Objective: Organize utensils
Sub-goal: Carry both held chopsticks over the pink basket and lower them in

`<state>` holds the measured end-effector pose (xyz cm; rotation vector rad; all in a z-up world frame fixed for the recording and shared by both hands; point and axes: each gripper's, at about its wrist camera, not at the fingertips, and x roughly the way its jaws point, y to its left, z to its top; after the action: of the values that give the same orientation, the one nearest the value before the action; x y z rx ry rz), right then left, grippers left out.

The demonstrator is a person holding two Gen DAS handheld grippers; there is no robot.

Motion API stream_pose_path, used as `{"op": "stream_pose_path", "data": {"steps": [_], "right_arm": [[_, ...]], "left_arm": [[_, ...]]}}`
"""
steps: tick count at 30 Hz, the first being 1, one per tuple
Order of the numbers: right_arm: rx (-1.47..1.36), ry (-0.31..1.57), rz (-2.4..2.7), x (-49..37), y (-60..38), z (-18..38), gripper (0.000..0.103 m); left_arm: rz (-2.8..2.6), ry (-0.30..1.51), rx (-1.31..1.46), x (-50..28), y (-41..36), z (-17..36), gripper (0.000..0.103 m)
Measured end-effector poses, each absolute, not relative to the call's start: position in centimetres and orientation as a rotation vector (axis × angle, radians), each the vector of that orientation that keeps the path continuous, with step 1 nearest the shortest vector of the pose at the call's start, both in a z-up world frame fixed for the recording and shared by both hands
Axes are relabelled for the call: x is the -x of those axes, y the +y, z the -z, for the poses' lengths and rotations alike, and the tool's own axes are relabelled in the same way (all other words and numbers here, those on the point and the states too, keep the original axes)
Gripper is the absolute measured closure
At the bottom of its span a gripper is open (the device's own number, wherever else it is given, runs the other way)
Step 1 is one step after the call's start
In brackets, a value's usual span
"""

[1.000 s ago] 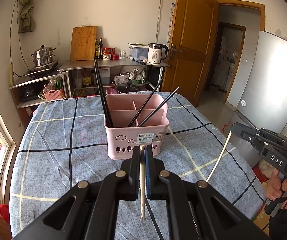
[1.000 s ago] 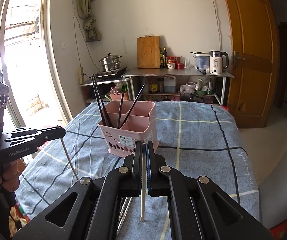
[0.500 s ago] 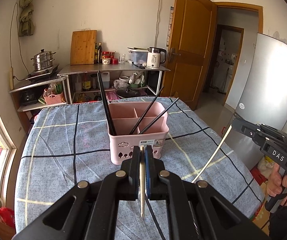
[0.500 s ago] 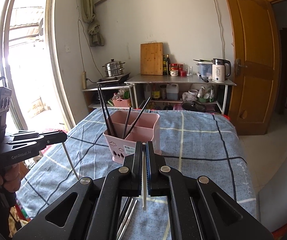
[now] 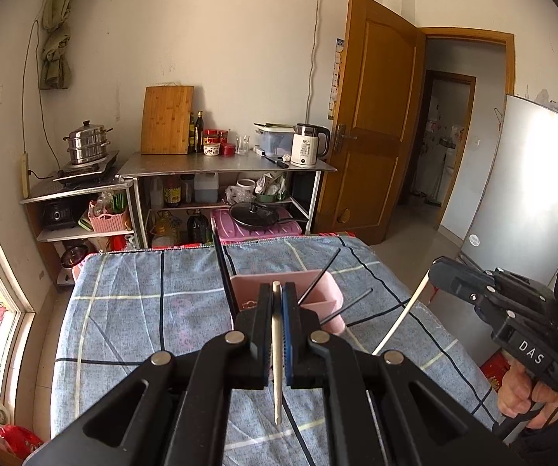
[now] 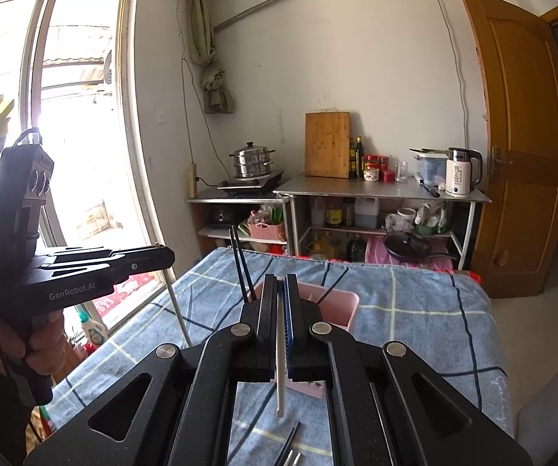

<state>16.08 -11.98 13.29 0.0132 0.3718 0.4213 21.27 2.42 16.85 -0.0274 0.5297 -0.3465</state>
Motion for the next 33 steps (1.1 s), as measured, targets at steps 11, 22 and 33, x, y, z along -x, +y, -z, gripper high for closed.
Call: {"op": "stream_pose_path", "data": {"steps": [11, 22, 33], "right_arm": [[-0.02, 0.297, -0.439, -20.5, -9.4, -16.0, 0.1], [-0.039, 0.317, -0.429, -24.3, -8.8, -14.4, 0.1], [-0.025, 0.43, -0.433, -25.7, -9.1, -10.4, 0.1]], "left_arm": [[0.34, 0.445, 0.028, -25.2, 2.8, -20.0, 0.098], [0.328, 0.472, 0.053, -29.3, 2.9, -17.2, 0.098], [0.336, 0.572, 0.051, -30.4, 2.2, -12.2, 0.098]]}}
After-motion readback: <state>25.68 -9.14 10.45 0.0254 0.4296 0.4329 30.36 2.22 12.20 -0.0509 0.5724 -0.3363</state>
